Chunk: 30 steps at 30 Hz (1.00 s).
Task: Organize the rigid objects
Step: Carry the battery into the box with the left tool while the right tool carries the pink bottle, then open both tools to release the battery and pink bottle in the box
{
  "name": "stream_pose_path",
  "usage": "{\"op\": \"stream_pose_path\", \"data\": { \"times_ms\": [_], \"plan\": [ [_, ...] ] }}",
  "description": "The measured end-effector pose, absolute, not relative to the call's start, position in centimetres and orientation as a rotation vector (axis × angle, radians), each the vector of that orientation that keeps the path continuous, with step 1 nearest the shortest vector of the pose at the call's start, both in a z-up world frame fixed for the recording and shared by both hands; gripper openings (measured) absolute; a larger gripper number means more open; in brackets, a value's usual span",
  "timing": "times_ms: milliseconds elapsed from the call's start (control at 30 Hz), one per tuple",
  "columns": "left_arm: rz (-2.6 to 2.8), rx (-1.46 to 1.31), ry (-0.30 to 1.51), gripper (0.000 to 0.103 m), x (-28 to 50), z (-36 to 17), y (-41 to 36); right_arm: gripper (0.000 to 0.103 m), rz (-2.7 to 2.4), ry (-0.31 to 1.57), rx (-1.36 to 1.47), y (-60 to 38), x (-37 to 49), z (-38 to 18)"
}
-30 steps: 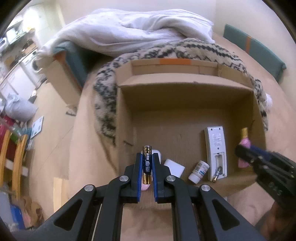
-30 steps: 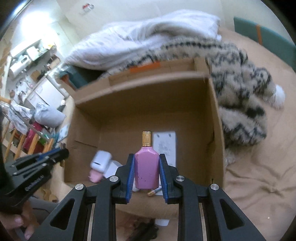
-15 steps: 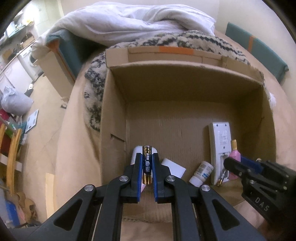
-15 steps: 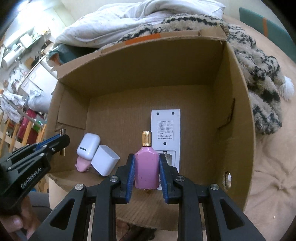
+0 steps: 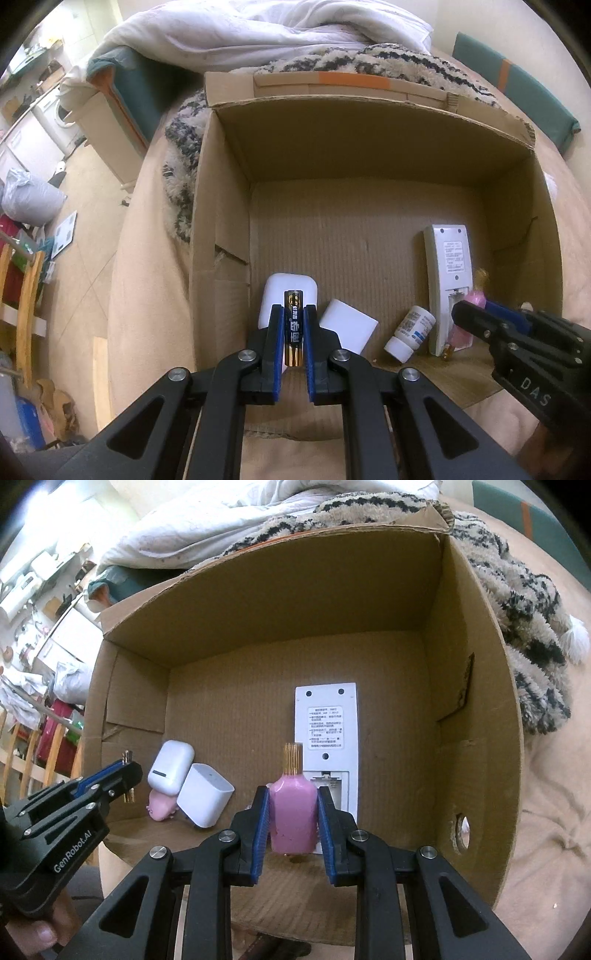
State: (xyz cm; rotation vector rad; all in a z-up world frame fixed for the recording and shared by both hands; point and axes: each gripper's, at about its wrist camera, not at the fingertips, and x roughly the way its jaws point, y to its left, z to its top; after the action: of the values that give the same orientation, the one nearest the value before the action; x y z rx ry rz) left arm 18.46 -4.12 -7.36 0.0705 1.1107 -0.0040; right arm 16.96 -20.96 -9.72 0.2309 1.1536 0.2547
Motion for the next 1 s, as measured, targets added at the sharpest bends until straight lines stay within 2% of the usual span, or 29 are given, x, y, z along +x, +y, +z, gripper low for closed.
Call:
{"op": "stream_pose_path", "data": {
  "times_ms": [233, 333, 400, 433, 467, 633, 1000],
  "plan": [
    [-0.007, 0.087, 1.113, 0.012, 18.3, -7.4, -4.4, 0.027, 0.274, 1.129, 0.261, -21.2, 16.8, -9.3],
    [-0.006, 0.085, 1.1, 0.025, 18.2, -7.2, -4.4, 0.028, 0.281, 1.103, 0.285, -21.4, 16.8, -8.7],
    [0.002, 0.084, 1.09, 0.04, 18.2, -6.9, -4.4, 0.039, 0.288, 1.087, 0.307, -21.6, 16.7, -8.4],
    [0.002, 0.079, 1.084, 0.044, 18.2, -6.8, -4.4, 0.061, 0.289, 1.076, 0.32, -21.8, 16.7, -8.2],
    [0.001, 0.073, 1.075, 0.05, 18.2, -6.6, -4.3, 0.073, 0.291, 1.06, 0.336, -22.0, 16.6, -8.0],
    [-0.008, 0.066, 1.045, 0.059, 18.0, -5.8, -4.3, 0.073, 0.314, 1.032, 0.368, -22.2, 16.5, -7.3],
    [-0.013, 0.105, 0.993, 0.059, 16.4, -3.6, -4.1, 0.073, 0.281, 1.008, 0.429, -23.9, 15.5, -6.5]
  ]
}}
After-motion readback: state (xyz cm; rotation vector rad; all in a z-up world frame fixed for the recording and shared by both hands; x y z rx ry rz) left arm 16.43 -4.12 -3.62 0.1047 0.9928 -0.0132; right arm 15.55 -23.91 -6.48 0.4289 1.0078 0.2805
